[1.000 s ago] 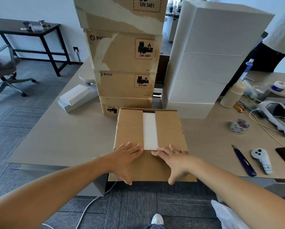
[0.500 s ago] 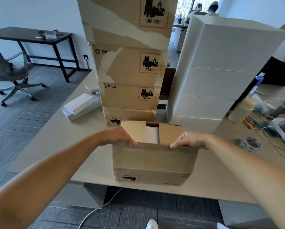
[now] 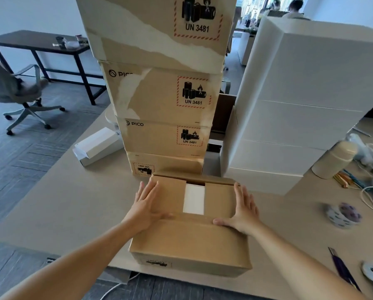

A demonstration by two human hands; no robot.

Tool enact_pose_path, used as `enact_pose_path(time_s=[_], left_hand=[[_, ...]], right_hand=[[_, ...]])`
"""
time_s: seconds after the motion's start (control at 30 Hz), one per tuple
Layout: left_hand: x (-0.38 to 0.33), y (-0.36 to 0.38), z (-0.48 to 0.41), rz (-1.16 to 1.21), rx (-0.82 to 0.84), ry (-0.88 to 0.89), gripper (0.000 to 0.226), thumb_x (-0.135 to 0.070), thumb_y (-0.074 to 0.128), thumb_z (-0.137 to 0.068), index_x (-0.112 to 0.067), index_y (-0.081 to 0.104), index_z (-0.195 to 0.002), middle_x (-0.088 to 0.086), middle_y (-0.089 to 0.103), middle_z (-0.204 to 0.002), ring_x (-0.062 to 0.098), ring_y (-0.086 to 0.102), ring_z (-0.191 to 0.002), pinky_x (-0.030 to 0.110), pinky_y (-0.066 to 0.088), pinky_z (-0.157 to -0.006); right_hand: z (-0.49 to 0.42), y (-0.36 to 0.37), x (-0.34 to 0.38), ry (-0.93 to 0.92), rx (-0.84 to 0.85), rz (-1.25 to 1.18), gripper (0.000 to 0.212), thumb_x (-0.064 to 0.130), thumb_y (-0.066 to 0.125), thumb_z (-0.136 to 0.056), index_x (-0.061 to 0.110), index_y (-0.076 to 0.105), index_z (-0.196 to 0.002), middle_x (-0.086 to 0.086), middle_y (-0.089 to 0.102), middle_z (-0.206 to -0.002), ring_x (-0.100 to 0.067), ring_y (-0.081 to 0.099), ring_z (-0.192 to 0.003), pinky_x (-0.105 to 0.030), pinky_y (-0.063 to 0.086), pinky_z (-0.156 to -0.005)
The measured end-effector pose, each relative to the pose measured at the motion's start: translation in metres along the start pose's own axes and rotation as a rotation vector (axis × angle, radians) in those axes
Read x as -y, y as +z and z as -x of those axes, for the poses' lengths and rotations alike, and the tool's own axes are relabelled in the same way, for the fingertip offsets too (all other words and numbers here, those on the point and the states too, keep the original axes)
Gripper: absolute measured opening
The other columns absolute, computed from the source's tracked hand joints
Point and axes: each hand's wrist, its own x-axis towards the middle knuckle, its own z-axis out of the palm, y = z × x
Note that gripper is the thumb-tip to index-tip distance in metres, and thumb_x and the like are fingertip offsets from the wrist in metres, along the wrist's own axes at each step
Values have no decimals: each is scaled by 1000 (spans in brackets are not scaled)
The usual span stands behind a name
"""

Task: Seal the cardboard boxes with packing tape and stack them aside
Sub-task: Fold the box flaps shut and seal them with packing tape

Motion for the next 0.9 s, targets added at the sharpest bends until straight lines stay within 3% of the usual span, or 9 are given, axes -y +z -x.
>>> enact_pose_path(time_s=[0.1,0.2,0.33,0.4,0.53,0.67,0.77,0.83,0.9], left_hand=[[-3,1,4,143,29,-12,116,-52,80,-72,-30,6,-158,-24,-13,-160,-5,-5,-146,32,10,-124],[-3,-2,14,138,53,-40,121,-62,79,-67,-39,2,-157,-30,-13,-159,-3,8,-143,35,21,-122],[-7,-3,25,-6,-3,26,116,-76,72,-62,-52,4,-153,-37,-13,-156,13,28,-143,44,39,-113],[-10,-2,23,-47,-39,42,114,-77,71,-64,-49,6,-153,-33,-11,-159,21,30,-143,48,36,-114],[-25,-5,-1,-143,-128,67,100,-59,70,-80,-34,10,-157,-20,-4,-163,16,6,-152,44,18,-122],[-42,-13,-36,-68,-198,-106,86,-59,53,-93,-26,9,-158,-7,0,-166,18,5,-152,44,18,-121],[-45,-19,-62,184,-180,-354,77,-58,49,-96,-17,22,-155,2,25,-162,27,28,-146,45,28,-116],[-41,-20,-72,370,-148,-483,53,-50,49,-99,-11,51,-136,6,56,-136,31,52,-126,43,41,-107],[-36,-22,-75,418,-140,-517,38,-44,50,-101,-13,68,-112,7,68,-111,29,63,-108,44,49,-99]], right_hand=[[-3,1,-5,-48,81,-167,154,78,77,-37,44,-31,-142,10,-37,-153,-17,-14,-148,-42,8,-121],[3,7,-10,-74,69,-194,158,79,77,-35,42,-28,-146,13,-35,-153,-13,-13,-148,-39,10,-119],[12,9,-15,-42,55,-179,155,65,86,-45,39,-28,-147,13,-27,-155,-16,1,-148,-38,18,-117],[10,6,-14,-33,60,-183,155,62,87,-46,37,-26,-148,10,-22,-156,-18,4,-148,-37,17,-118],[-11,-9,-4,39,-4,-326,145,74,75,-46,32,-13,-154,6,-11,-160,-18,4,-149,-38,15,-121],[-52,-26,4,193,-74,-513,112,63,66,-79,17,0,-156,-4,8,-163,-25,18,-148,-40,22,-117],[-77,-29,7,358,-44,-607,87,52,61,-90,6,20,-152,-10,33,-153,-33,37,-138,-37,34,-107],[-84,-25,8,420,-40,-651,75,49,61,-90,4,35,-145,-14,46,-143,-34,47,-128,-40,39,-106],[-83,-21,7,423,-43,-661,64,43,61,-91,4,42,-138,-13,52,-133,-33,52,-119,-39,42,-99]])
